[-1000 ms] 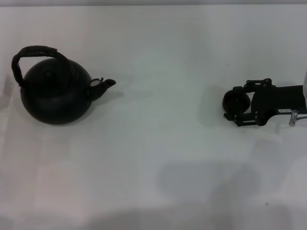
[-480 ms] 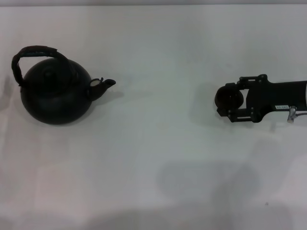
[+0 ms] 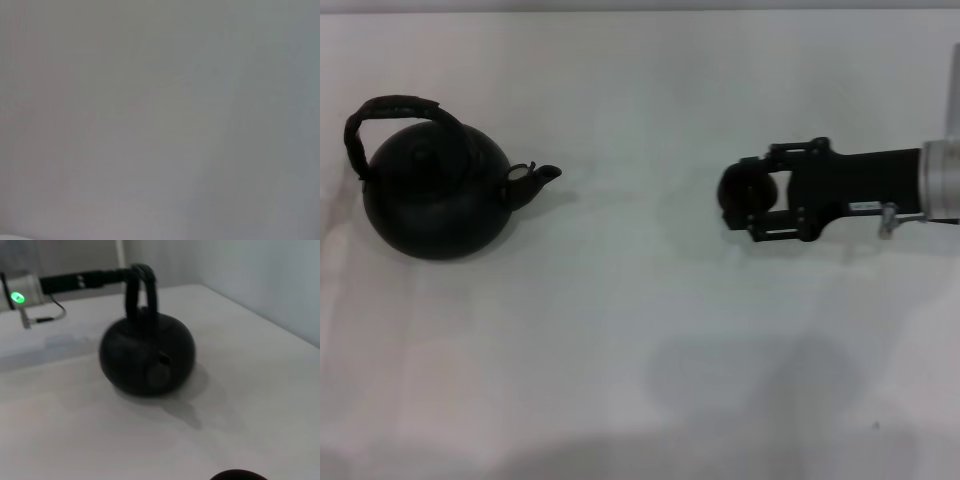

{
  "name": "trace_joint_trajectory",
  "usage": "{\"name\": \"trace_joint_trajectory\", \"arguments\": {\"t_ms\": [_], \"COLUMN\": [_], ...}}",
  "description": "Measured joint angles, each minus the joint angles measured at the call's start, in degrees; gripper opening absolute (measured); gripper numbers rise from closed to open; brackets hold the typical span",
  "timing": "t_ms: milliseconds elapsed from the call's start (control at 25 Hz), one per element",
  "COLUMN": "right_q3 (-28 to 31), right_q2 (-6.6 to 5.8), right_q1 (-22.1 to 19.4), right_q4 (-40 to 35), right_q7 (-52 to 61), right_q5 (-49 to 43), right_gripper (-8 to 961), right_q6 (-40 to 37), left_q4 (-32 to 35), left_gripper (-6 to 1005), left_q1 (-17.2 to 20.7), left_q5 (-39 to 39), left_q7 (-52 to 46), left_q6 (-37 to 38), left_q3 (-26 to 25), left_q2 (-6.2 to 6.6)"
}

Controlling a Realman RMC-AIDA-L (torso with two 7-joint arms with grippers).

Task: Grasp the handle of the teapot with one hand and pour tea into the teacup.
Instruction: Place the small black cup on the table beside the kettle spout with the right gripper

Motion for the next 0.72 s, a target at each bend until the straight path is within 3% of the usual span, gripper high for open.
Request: {"name": "trace_joint_trajectory", "arguments": {"t_ms": [240,720], "right_q3": [-8.18,-18.57], "right_q2": [0.08,0.35], "right_q1": [0.88,3.02], "right_q4": [0.19,2.57], "right_q7": [0.75,1.37], "right_q5": [4.24,9.68], "right_gripper": [724,724], "right_q6": [-3.07,-9.58], "left_q4": [-0.1,-0.05], "left_gripper": [877,877], "left_q1": [-0.13,-0.34], "left_q5": [0.29,1.52], "left_q7": [0.0,0.0], "left_q6": [0.0,-0.61], "left_q3": [-0.01,0.0], "left_q2": [-0.06,0.01]}}
